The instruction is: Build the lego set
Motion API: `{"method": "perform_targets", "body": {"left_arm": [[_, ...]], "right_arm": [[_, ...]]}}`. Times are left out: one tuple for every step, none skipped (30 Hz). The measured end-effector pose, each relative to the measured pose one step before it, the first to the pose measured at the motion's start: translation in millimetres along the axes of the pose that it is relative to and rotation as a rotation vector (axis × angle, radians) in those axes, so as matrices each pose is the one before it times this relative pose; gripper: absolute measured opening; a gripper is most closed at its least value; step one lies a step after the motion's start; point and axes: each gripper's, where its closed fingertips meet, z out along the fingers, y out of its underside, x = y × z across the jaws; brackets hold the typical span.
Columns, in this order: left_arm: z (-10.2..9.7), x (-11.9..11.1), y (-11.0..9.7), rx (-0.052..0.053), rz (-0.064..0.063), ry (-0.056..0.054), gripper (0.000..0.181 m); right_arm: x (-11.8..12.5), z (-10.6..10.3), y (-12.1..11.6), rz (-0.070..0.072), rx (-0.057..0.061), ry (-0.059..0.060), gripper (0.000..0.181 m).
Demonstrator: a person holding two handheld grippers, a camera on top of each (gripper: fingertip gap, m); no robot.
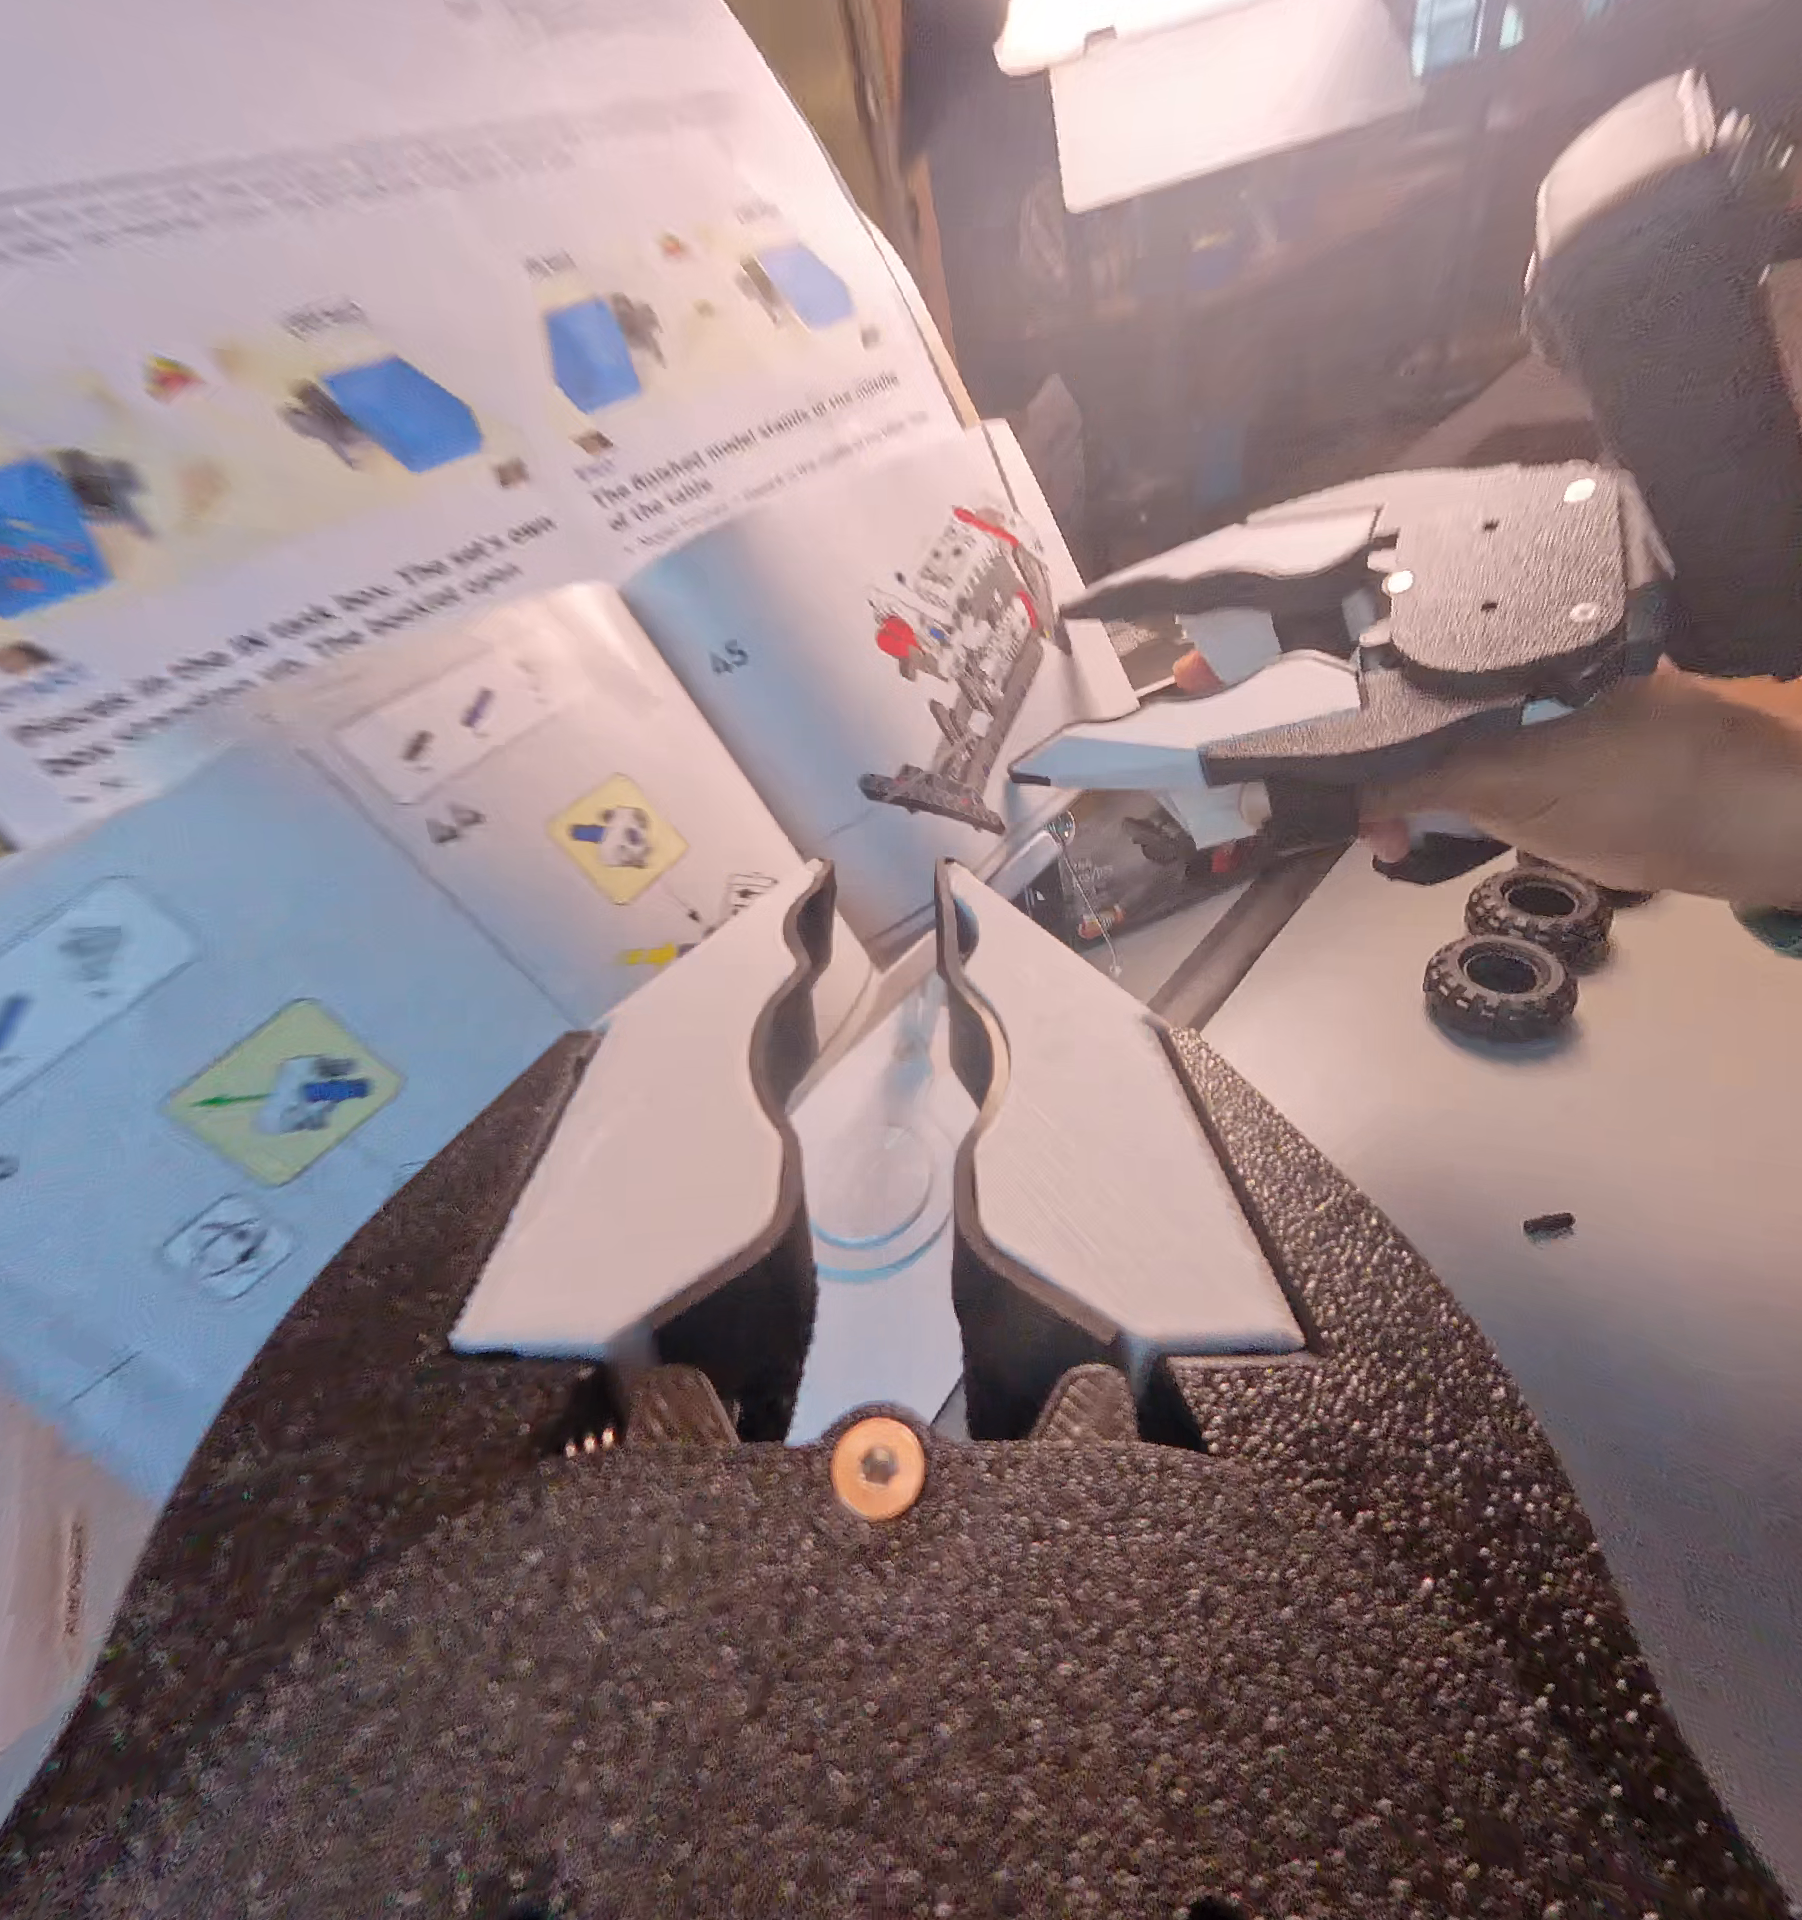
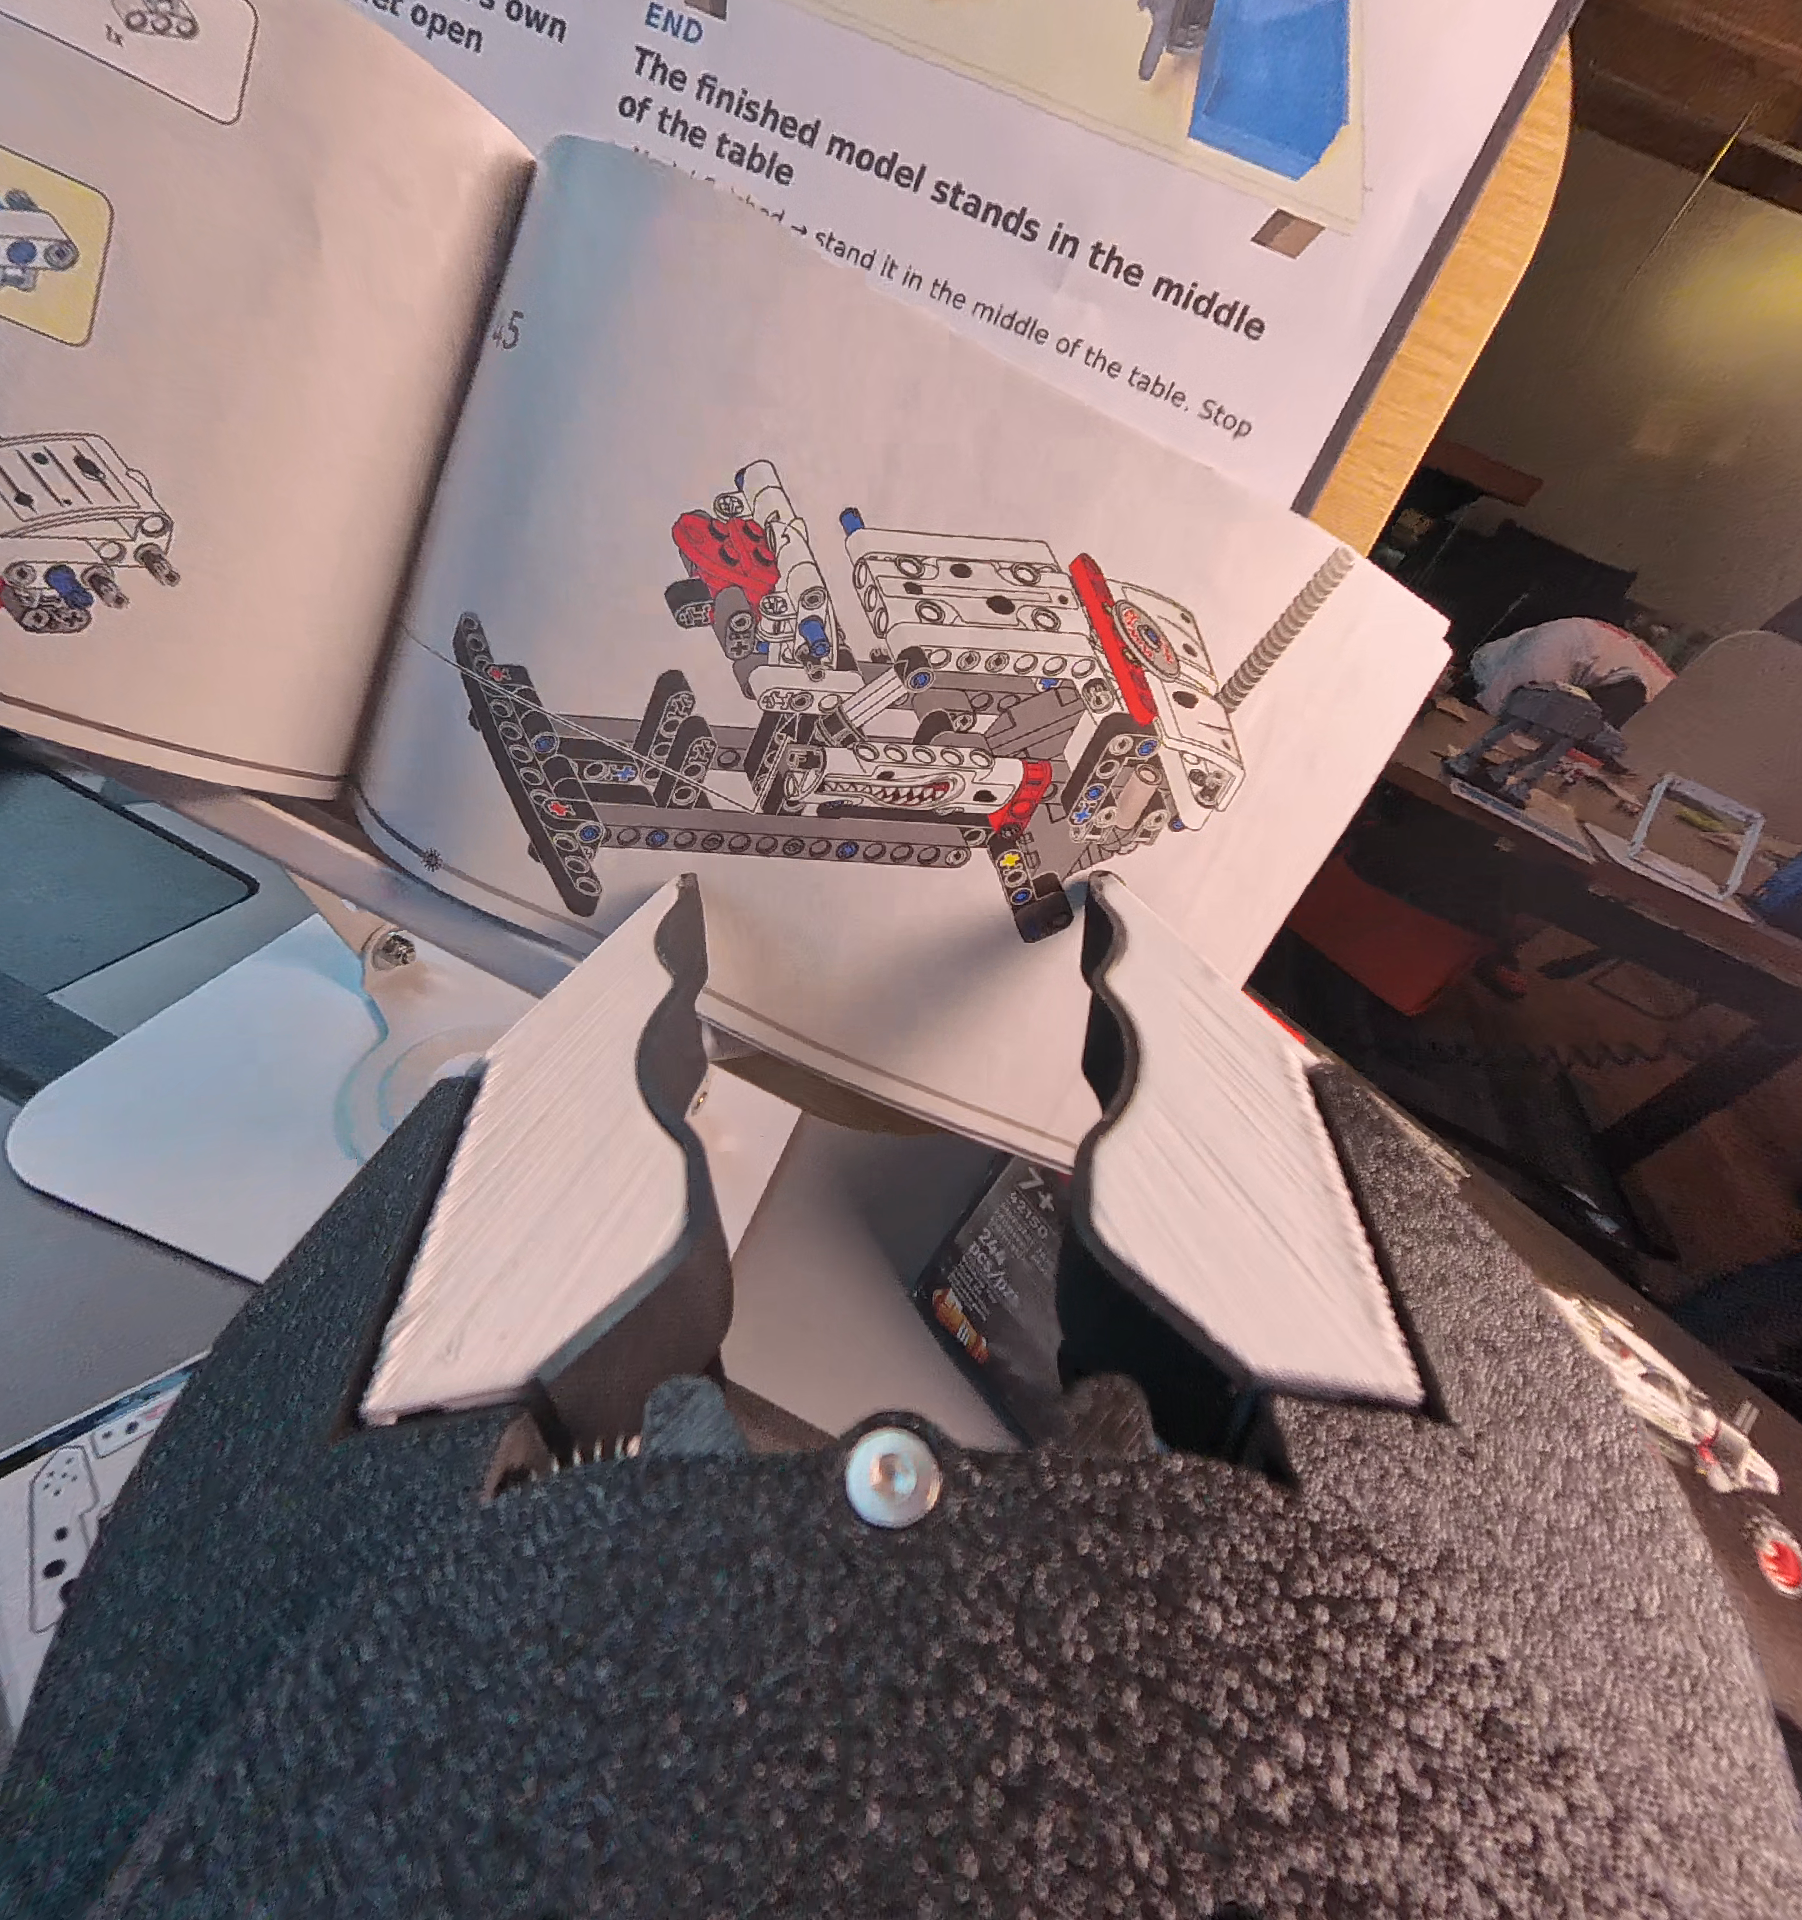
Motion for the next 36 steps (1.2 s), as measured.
{"method": "perform_targets", "body": {"left_arm": [[14.67,6.28,10.44,-0.0450,0.0166,0.0061,0.017],[12.95,-2.55,13.12,-0.0565,0.0218,-0.0239,0.017],[10.40,-9.25,14.15,-0.0585,0.0153,-0.0435,0.017],[6.52,-12.16,12.16,-0.0415,-0.0092,-0.0417,0.017],[2.17,-14.44,8.51,-0.0178,-0.0330,-0.0371,0.017],[-1.66,-16.52,5.24,0.0005,-0.0390,-0.0383,0.015],[-3.80,-17.62,3.47,0.0083,-0.0315,-0.0410,0.012],[-3.79,-15.76,4.03,0.0027,-0.0191,-0.0278,0.002],[-2.58,-10.35,4.23,-0.0012,-0.0231,0.0053,0.000],[-2.23,-5.03,2.62,0.0038,-0.0392,0.0307,0.000],[-2.51,-2.76,0.86,0.0054,-0.0328,0.0302,0.000],[-2.90,-3.58,0.57,0.0011,-0.0138,0.0083,0.000],[-3.53,-5.85,0.01,0.0029,-0.0113,-0.0157,0.000],[-4.66,-9.62,-0.32,0.0081,-0.0192,-0.0351,0.003],[-4.72,-13.21,0.46,0.0062,-0.0371,-0.0427,0.003],[-3.69,-11.47,1.34,0.0038,-0.0640,-0.0147,0.004],[-2.66,-7.88,1.88,-0.0037,-0.0770,0.0127,0.004],[-2.86,-6.88,1.78,-0.0104,-0.0650,0.0125,0.004],[-3.67,-9.82,-0.48,-0.0009,-0.0420,-0.0203,0.018],[-4.69,-10.72,-3.13,0.0120,-0.0160,-0.0404,0.027],[-5.60,-6.50,-5.81,0.0286,0.0001,-0.0238,0.026],[-5.72,-2.62,-6.89,0.0334,-0.0022,-0.0074,0.026],[-4.47,1.03,-5.35,0.0224,-0.0064,0.0051,0.027],[-3.66,5.45,-4.89,0.0188,-0.0050,0.0197,0.028],[-3.69,11.16,-6.64,0.0326,0.0074,0.0361,0.028],[-3.44,16.01,-7.98,0.0432,0.0309,0.0412,0.026],[-1.59,19.99,-7.48,0.0382,0.0586,0.0430,0.021],[1.43,23.48,-5.28,0.0225,0.0723,0.0524,0.017],[5.29,26.26,-2.49,0.0039,0.0660,0.0682,0.014],[9.11,27.96,1.40,-0.0195,0.0496,0.0872,0.014],[12.44,22.99,7.00,-0.0515,0.0330,0.0748,0.013],[13.88,13.50,10.69,-0.0672,0.0192,0.0389,0.014],[13.54,5.33,12.87,-0.0716,0.0037,0.0147,0.015],[11.13,-4.86,12.31,-0.0591,-0.0032,-0.0263,0.015],[6.81,-14.78,10.43,-0.0401,-0.0104,-0.0680,0.014],[2.01,-18.53,6.37,-0.0112,-0.0377,-0.0698,0.013]], "right_arm": [[2.03,0.95,-1.62,-0.0234,0.0028,0.0123,0.073],[2.47,0.45,-1.73,-0.0201,0.0032,0.0125,0.075],[2.52,0.11,-1.66,-0.0124,0.0010,0.0076,0.075],[3.41,-0.26,-1.25,-0.0109,-0.0016,0.0088,0.075],[4.06,-0.32,-0.34,-0.0073,-0.0045,0.0083,0.074],[3.08,-0.30,0.68,0.0015,-0.0064,0.0003,0.073],[1.87,-0.12,1.71,0.0070,-0.0077,-0.0057,0.073],[1.14,-0.07,1.56,0.0059,-0.0017,-0.0061,0.073],[0.37,0.26,1.65,0.0021,0.0017,-0.0049,0.073],[0.14,0.58,1.94,0.0007,-0.0018,-0.0013,0.073],[-0.16,0.38,1.14,0.0026,0.0005,0.0010,0.073],[-0.43,-0.13,0.37,0.0060,0.0026,0.0013,0.073],[-0.25,-0.61,0.59,0.0056,-0.0012,0.0024,0.072],[-0.01,-0.74,0.97,0.0020,-0.0037,0.0018,0.072],[0.20,-0.92,0.95,0.0007,-0.0011,0.0010,0.072],[0.46,-0.77,1.23,-0.0008,-0.0008,-0.0001,0.071],[0.87,-0.62,1.74,-0.0031,-0.0045,0.0007,0.071],[1.33,-0.67,1.11,-0.0059,-0.0026,0.0020,0.071],[1.08,-0.77,0.24,-0.0054,-0.0008,0.0007,0.071],[1.23,-0.66,0.09,-0.0024,-0.0024,0.0016,0.071],[0.89,-0.73,-0.14,0.0002,-0.0013,0.0005,0.070],[0.15,-0.66,-0.30,0.0020,0.0007,-0.0022,0.070],[-0.44,-0.34,-0.35,-0.0010,0.0013,-0.0033,0.069],[-0.12,-0.11,-0.04,-0.0046,0.0013,0.0006,0.069],[-0.50,0.13,-0.25,-0.0037,0.0033,0.0006,0.068],[-0.97,0.36,0.00,-0.0009,0.0008,-0.0007,0.067],[-0.27,0.32,-0.05,-0.0004,0.0005,0.0042,0.067],[-0.30,-0.05,-0.99,-0.0007,0.0049,0.0055,0.066],[-0.02,-0.46,-1.36,0.0035,0.0060,0.0070,0.066],[-0.57,-1.22,-2.10,0.0075,0.0087,0.0036,0.064],[-1.92,-2.06,-2.63,0.0089,0.0122,-0.0048,0.063],[-2.59,-2.45,-2.25,0.0056,0.0096,-0.0093,0.062],[-3.07,-2.64,-1.15,-0.0021,0.0026,-0.0114,0.062],[-4.15,-2.67,-0.64,-0.0113,0.0003,-0.0192,0.061],[-5.27,-3.12,-1.18,-0.0178,0.0041,-0.0270,0.059],[-4.03,-3.60,-1.77,-0.0202,0.0071,-0.0192,0.057]]}}
